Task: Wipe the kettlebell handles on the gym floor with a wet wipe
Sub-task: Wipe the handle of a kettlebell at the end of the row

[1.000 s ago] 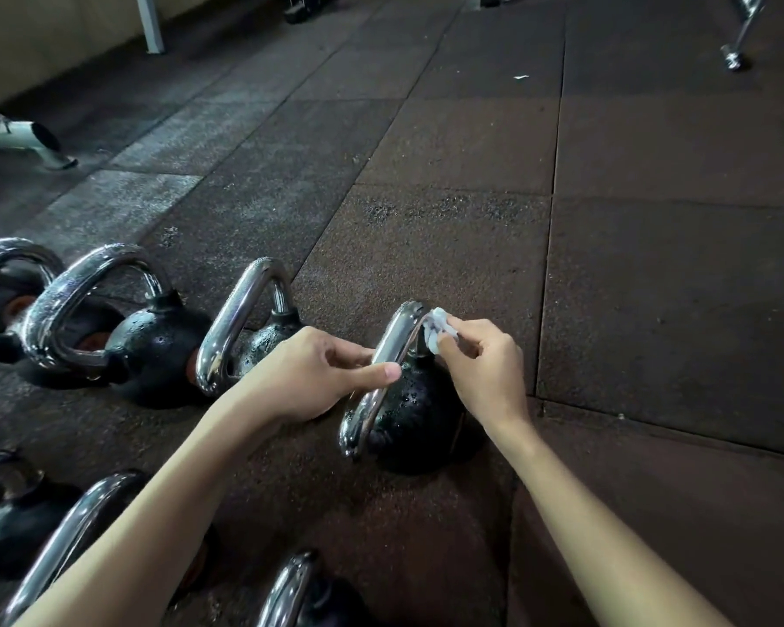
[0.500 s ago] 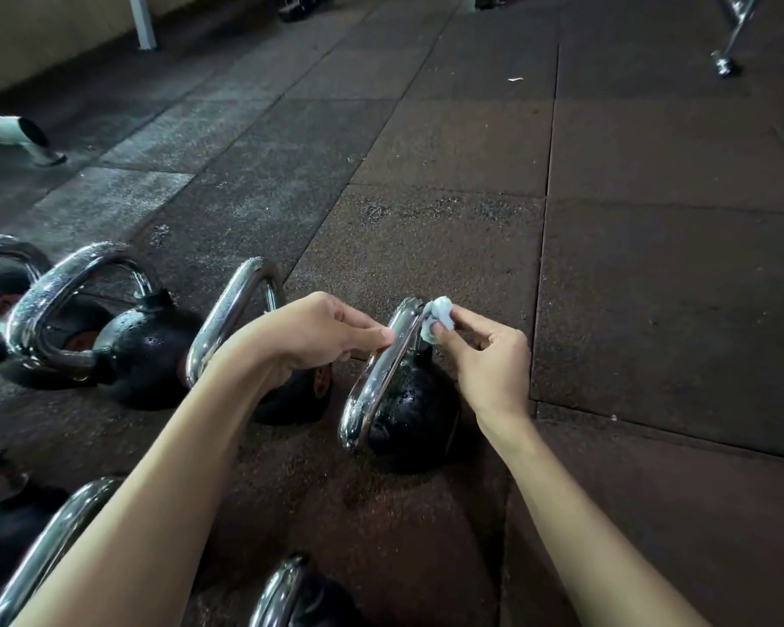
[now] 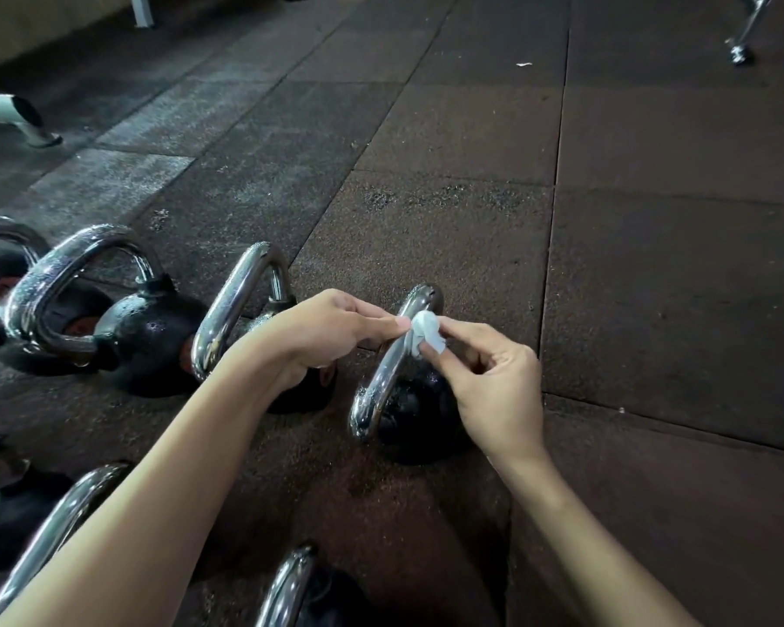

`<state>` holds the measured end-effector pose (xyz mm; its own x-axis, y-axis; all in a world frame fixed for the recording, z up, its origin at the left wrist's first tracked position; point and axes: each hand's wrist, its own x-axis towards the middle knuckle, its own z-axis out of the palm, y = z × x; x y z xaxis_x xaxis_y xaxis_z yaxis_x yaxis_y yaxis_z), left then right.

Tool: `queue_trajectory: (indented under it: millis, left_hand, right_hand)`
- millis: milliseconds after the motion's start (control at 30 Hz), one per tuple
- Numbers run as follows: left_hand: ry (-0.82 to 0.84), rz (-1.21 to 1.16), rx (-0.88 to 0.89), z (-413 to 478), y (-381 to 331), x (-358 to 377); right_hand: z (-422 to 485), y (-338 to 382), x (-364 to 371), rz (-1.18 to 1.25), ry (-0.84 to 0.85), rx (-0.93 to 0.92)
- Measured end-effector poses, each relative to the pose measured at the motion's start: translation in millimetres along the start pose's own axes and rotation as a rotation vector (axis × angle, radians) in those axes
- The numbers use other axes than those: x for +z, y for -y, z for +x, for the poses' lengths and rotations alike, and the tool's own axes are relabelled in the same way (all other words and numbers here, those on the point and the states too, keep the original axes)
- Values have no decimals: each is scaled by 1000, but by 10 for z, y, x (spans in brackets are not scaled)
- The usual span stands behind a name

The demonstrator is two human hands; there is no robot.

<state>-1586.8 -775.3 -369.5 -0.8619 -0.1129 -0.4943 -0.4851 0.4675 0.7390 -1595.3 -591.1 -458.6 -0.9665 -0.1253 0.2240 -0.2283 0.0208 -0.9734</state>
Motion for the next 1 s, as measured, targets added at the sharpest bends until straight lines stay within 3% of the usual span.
queue_trajectory:
  millis: [100, 333, 467, 733, 1000]
  left_hand:
    - [-5, 55, 23, 16, -28, -13]
    - [-49, 256, 33, 82, -91, 24]
    - [-96, 247, 74, 121, -198, 99]
    - [-196, 187, -30, 367, -403, 60]
    - [-157, 125, -47, 578, -600, 49]
  right_hand:
    - [-301, 90, 15, -65, 58, -93]
    - [-370, 83, 16, -48, 58, -40]
    - [-480, 113, 44, -41, 62, -57]
    - [-446, 109, 107, -53, 16, -135]
    - [-523, -226, 209, -239, -25, -176]
